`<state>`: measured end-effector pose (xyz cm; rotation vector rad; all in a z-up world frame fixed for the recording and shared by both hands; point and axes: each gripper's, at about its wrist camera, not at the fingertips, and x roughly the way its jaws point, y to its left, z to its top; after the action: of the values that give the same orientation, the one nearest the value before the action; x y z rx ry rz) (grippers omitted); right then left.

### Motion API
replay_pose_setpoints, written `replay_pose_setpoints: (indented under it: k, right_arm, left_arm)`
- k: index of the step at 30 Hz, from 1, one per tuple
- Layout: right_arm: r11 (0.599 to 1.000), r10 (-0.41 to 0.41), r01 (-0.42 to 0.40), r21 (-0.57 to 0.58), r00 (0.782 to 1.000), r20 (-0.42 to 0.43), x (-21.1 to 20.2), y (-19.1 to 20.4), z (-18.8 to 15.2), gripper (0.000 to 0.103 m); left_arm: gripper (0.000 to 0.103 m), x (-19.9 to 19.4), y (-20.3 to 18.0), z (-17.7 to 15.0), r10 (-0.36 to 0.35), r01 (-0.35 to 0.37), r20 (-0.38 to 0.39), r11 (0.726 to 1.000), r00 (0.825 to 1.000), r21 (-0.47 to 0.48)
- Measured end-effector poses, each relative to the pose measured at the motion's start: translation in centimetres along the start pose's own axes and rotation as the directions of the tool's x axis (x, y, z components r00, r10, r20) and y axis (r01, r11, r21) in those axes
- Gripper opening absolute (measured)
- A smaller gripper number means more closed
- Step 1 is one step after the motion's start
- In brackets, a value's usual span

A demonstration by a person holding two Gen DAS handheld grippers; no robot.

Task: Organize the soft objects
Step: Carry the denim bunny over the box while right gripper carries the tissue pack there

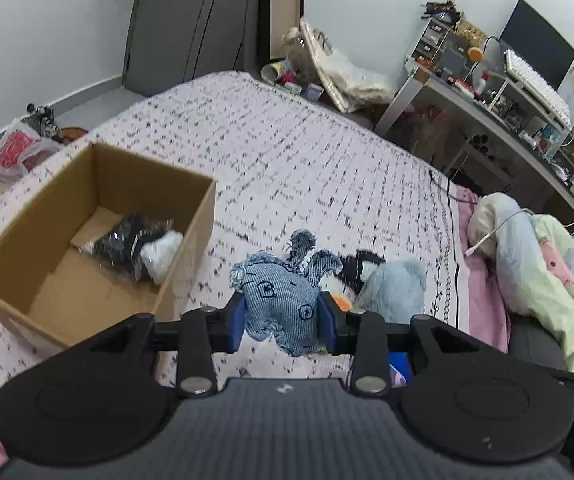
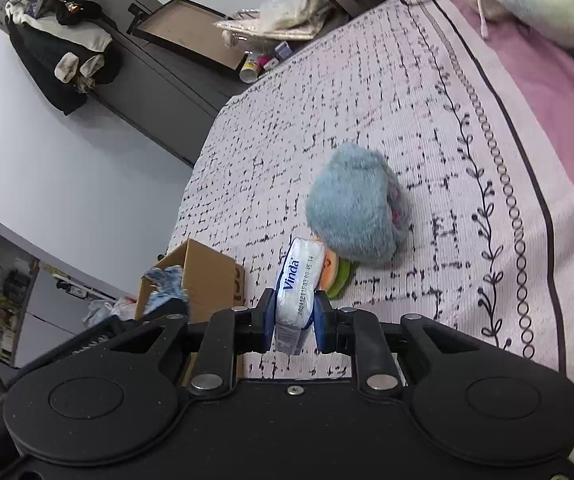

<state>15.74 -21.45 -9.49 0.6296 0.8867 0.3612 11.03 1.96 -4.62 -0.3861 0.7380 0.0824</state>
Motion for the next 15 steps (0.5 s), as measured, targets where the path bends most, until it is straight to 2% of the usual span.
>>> replay_pose_setpoints:
  k: [15]
  right_arm:
    - [0.993,-0.050,0.057,-0.108,0.997,0.064,0.8,4.2,0.3,0.019]
  left_arm:
    - [0.036,-0.5,3.7,4.0,-0.033,0.030,0.058,0.998,0.998,0.057]
